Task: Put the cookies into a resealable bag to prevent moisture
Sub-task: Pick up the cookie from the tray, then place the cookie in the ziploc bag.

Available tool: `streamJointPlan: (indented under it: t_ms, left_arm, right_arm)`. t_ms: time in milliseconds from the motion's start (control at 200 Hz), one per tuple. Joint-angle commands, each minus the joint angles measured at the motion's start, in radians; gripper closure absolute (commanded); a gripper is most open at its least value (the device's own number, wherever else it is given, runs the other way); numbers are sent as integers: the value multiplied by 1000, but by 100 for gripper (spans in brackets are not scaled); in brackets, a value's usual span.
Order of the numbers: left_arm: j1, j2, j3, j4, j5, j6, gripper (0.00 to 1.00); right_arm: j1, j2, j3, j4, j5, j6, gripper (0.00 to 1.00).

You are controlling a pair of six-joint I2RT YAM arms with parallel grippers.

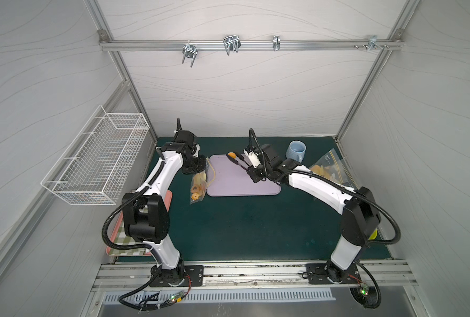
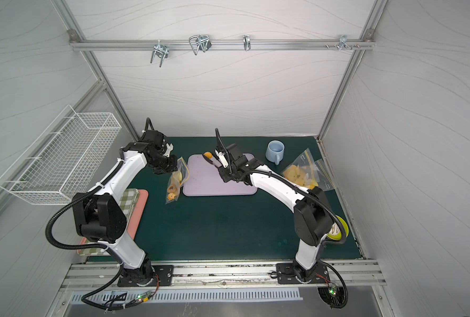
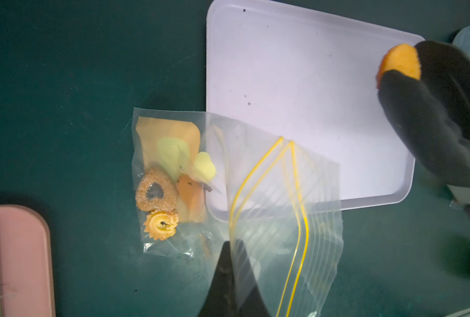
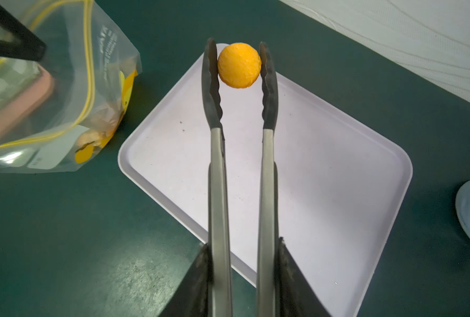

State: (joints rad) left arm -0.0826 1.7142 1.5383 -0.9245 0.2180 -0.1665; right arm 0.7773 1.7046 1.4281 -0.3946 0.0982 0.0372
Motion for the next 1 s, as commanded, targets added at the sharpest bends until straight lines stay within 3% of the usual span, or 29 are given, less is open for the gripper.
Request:
streamJointPlan:
  t_ms: [0,185,365,815,995]
  left_arm:
    - [-8,22,26,6,31,22,100]
    - [-9,20,26,6,37,23,100]
    - [-12,18,26,6,38,24,100]
    - [-14,14,26,6,41,27,100]
    - [-14,14,26,4,38,28,100]
  right_arm:
    - [9,-102,-58,61,-88,-15,63]
    - [49,-204,-111,63,-218,-84,63]
    - [78,-191,-93,42,-282,-124,63]
    - [106,-63,-12,31,-286,-123,62]
    - [106,-57,-20,44,-291,-116,52]
